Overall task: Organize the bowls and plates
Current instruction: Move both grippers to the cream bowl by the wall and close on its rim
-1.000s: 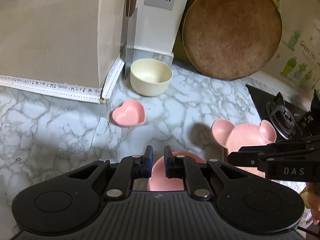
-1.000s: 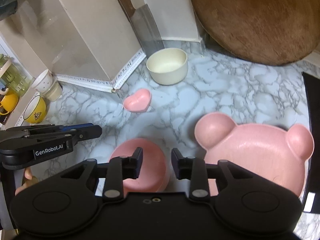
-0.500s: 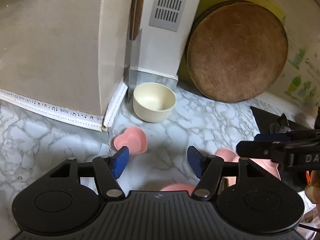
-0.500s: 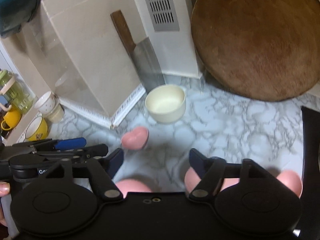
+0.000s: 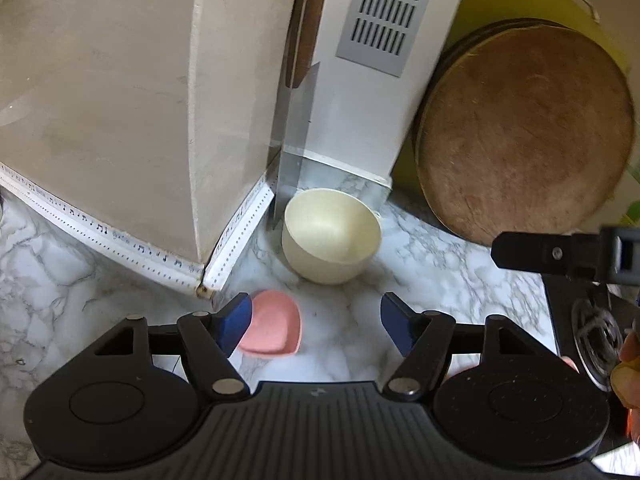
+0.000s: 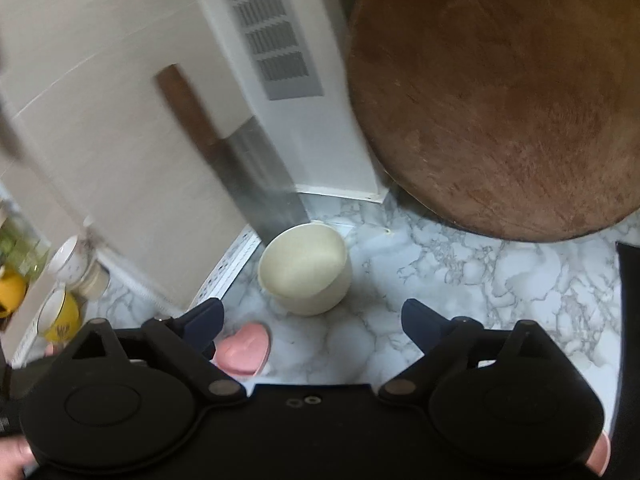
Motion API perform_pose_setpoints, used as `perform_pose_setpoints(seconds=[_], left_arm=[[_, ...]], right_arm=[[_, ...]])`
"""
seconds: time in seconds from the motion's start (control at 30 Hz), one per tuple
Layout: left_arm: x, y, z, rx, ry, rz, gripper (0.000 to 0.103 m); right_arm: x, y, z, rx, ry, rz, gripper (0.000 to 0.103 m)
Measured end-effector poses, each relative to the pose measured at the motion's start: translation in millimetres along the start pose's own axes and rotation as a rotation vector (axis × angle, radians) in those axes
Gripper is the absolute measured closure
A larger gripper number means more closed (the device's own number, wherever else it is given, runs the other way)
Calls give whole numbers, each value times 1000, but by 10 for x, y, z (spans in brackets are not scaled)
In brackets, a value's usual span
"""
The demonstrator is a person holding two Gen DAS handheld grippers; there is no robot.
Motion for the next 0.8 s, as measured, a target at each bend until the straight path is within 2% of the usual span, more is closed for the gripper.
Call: perform_pose_setpoints(seconds=[0.13,0.4,0.53,0.8], left_arm=[[-25,-82,186,7,-47,-45,32],[-33,-195,553,21,-129,-73,32],[-47,-232,767,4,-155,-90,32],[-47,-218,1098,-25,-179,-58,32]], right_arm=[[106,-88,254,-28,19,30,8],[150,-230,706,-69,42,36,14],[191,-232,925,-97,51,29,18],[271,-145,1216,-131,52,23,27]])
Point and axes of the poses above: each gripper's, at about its wrist camera, not at the fingertips, and z roughly the way its jaws point, x to its right, y to its underside, the point moved 9 cm from there along z, roughly the way its jaws point, and after that the axes turned 6 degrees about x, right-handed, at the moved point
